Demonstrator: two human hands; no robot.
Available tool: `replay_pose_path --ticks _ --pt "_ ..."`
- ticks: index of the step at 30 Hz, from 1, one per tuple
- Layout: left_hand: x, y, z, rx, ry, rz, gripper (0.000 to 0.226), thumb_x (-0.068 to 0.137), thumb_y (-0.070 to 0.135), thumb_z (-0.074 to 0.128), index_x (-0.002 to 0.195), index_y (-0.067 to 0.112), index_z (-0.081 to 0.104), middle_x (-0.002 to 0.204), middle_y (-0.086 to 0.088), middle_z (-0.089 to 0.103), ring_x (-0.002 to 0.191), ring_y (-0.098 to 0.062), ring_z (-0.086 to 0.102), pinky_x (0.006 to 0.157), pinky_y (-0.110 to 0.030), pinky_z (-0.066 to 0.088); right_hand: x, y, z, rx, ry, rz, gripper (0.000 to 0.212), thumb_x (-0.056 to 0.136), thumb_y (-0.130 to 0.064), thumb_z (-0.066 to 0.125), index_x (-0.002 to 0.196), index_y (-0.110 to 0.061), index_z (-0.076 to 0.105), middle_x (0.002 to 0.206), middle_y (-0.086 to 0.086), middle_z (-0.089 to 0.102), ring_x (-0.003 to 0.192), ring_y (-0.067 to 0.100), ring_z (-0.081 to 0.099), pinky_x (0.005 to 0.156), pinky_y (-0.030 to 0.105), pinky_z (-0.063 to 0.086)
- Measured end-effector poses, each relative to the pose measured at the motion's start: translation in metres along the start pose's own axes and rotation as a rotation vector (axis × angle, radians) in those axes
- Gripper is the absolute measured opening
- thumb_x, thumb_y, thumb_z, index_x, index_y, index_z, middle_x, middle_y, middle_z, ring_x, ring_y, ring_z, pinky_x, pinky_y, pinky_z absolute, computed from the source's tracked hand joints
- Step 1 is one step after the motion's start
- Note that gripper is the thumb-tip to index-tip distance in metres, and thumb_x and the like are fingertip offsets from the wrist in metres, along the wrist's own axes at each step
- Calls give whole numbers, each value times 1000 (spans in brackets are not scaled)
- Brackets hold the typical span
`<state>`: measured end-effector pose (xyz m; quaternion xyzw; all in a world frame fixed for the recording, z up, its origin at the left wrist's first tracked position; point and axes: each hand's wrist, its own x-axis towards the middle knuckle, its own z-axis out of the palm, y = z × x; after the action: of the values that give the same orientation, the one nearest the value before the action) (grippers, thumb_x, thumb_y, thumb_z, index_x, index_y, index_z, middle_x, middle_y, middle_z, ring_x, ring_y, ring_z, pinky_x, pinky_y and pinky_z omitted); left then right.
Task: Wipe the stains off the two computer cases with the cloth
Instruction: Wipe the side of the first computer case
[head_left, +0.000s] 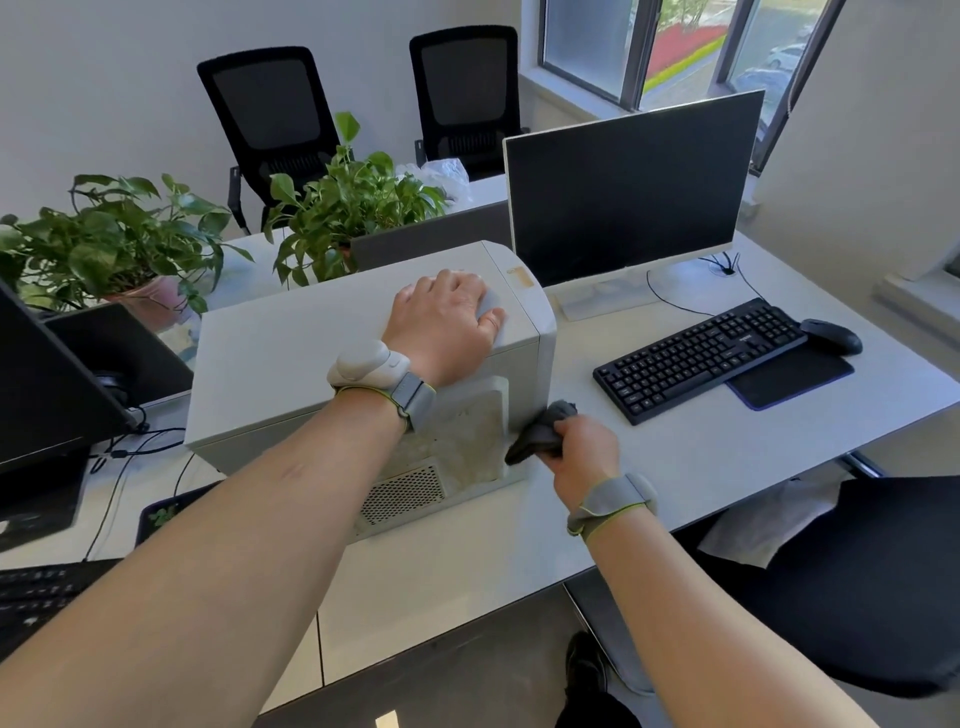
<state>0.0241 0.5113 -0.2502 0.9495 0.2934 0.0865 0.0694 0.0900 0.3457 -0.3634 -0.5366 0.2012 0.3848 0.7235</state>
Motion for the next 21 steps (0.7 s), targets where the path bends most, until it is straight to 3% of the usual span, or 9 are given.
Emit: replay_pose_path --ticks 3,6,8,11,13,16,18,21 --pt "0 0 -1 4 -7 0 45 104 52 35 136 25 51 145 -3 49 132 -29 43 116 -46 26 -32 -35 12 42 -105 -138 38 95 6 51 134 7 51 117 17 57 90 28 63 79 41 58" --pt "0 0 -3 -4 -22 -7 45 104 52 35 135 24 52 145 -4 49 133 -30 42 116 -46 26 -63 -68 17 118 -304 -240 27 95 8 49 118 5 63 125 25 64 112 37 66 86 45 58" --pt "0 0 -4 -16 -23 -4 43 103 51 36 133 25 53 143 -5 50 131 -30 43 114 -47 28 -81 -86 19 187 -435 -290 33 96 5 43 120 0 64 123 24 67 113 36 67 86 44 59" --pt "-2 0 -5 -26 -26 -17 41 103 50 37 131 25 54 141 -6 51 130 -31 43 112 -47 29 -92 -107 17 199 -499 -348 34 91 -3 40 115 -4 64 111 17 68 103 33 67 80 40 58" --pt "-2 1 -6 -23 -19 -21 42 103 51 38 132 24 53 141 -6 51 130 -31 44 112 -47 29 -85 -101 14 182 -464 -337 34 87 -6 41 112 -4 63 99 18 68 94 34 68 78 39 58" --pt "-3 0 -6 -31 -16 -23 42 103 52 38 131 25 53 141 -5 51 130 -31 44 112 -47 29 -56 -65 12 72 -321 -309 32 87 -2 45 115 4 60 103 25 67 97 42 69 74 41 59" --pt "-2 0 -4 -32 -13 -21 42 103 53 38 131 25 53 142 -4 51 131 -30 44 113 -47 29 -32 -36 9 -67 -148 -244 25 92 2 49 112 -5 62 102 21 67 93 38 67 73 42 58" --pt "-2 0 -3 -35 -16 -19 44 103 54 38 134 25 52 144 -3 50 132 -29 43 115 -46 28 -8 -2 9 -252 -5 -127 26 90 -6 57 116 -8 62 102 17 67 92 34 67 79 58 61"
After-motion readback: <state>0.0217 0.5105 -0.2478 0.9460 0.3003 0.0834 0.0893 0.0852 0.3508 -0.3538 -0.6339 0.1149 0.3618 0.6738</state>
